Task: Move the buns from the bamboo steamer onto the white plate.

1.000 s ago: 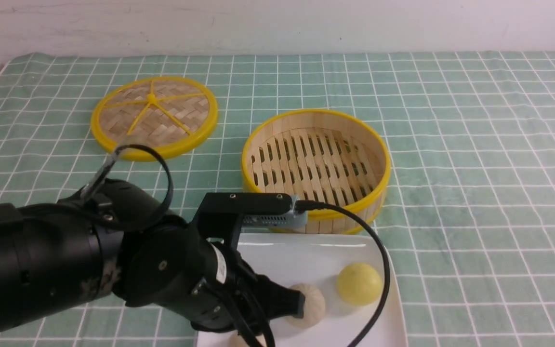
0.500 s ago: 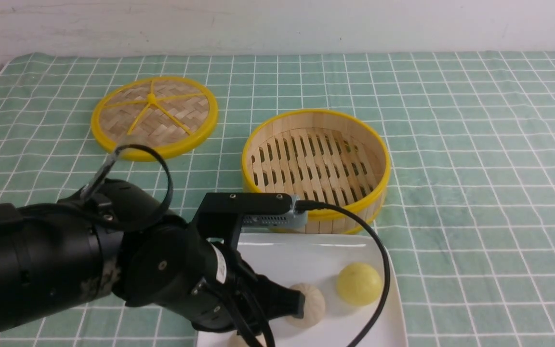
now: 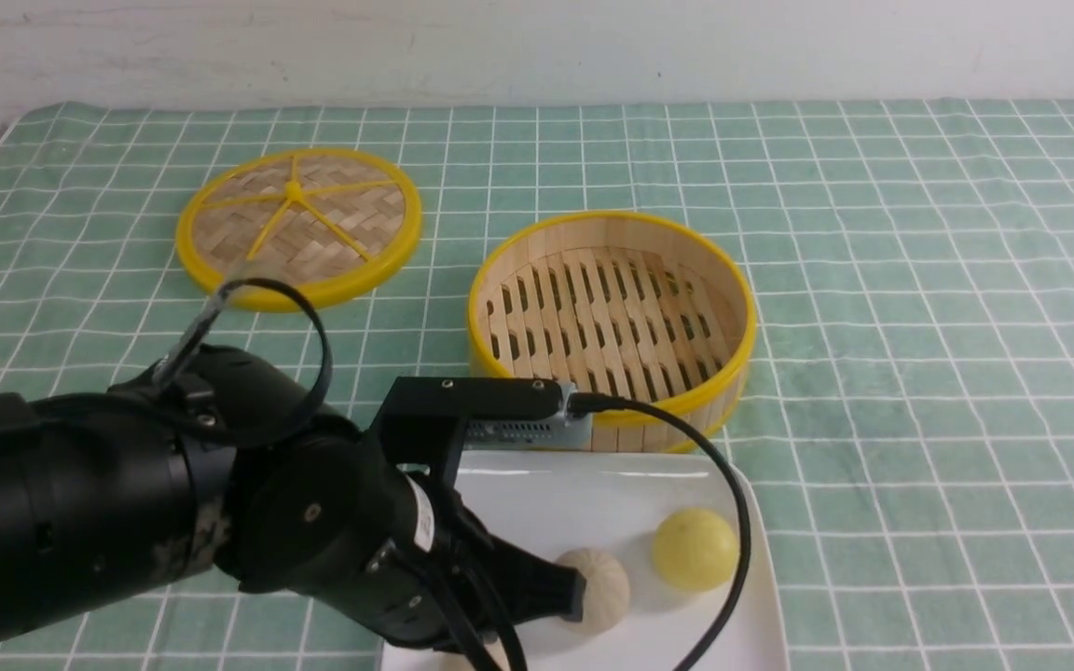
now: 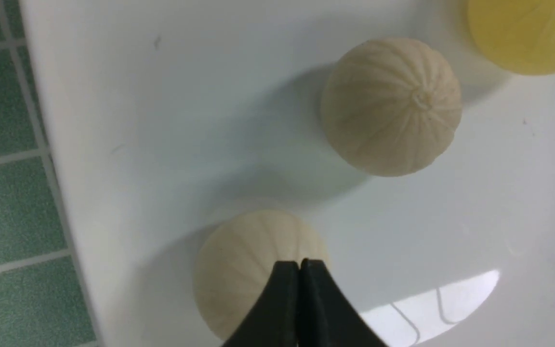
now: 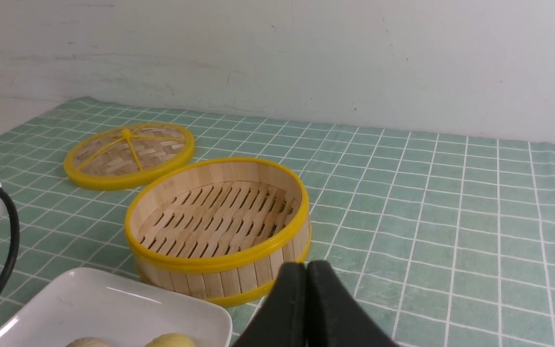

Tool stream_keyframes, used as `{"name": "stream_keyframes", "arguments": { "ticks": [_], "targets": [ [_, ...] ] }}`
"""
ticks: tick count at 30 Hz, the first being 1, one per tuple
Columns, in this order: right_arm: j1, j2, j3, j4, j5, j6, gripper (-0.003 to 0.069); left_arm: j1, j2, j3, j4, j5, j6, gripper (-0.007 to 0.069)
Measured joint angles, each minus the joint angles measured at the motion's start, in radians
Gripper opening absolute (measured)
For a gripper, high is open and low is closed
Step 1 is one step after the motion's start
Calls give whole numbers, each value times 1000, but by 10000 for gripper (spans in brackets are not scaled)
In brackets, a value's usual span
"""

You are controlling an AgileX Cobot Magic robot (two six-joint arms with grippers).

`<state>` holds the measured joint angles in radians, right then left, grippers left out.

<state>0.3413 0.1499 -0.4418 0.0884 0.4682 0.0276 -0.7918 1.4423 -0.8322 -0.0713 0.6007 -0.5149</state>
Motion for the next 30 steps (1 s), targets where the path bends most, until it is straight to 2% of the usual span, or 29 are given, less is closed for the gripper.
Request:
{"name": "stream_keyframes", "arguments": {
  "ticks": [3, 6, 8, 13, 22, 24, 27, 30],
  "targets": [
    [-48, -28, 28, 10, -18, 1, 15, 0, 0, 0, 7, -1, 0, 1],
    [-154, -58, 103, 8, -44, 1, 18, 0, 0, 0, 29, -1, 0, 1],
    [-245, -85, 187, -18, -50, 1, 23, 0, -5, 0, 54, -1, 0, 1],
    [-344, -125, 322, -88, -41, 1, 29, 0, -80, 0, 101, 6, 0, 1],
    [-355, -160, 447, -102, -53, 2, 41, 0, -350, 0, 225, 76, 0, 1],
    [-355, -160, 452, -102, -68, 2, 44, 0, -446, 1, 251, 138, -3, 1],
    [-355, -160, 453, -102, -80, 2, 46, 0, -548, 27, 238, 207, -23, 1],
    [-355, -160, 453, -102, -80, 2, 50, 0, -695, 136, 217, 168, -30, 1]
  ]
}}
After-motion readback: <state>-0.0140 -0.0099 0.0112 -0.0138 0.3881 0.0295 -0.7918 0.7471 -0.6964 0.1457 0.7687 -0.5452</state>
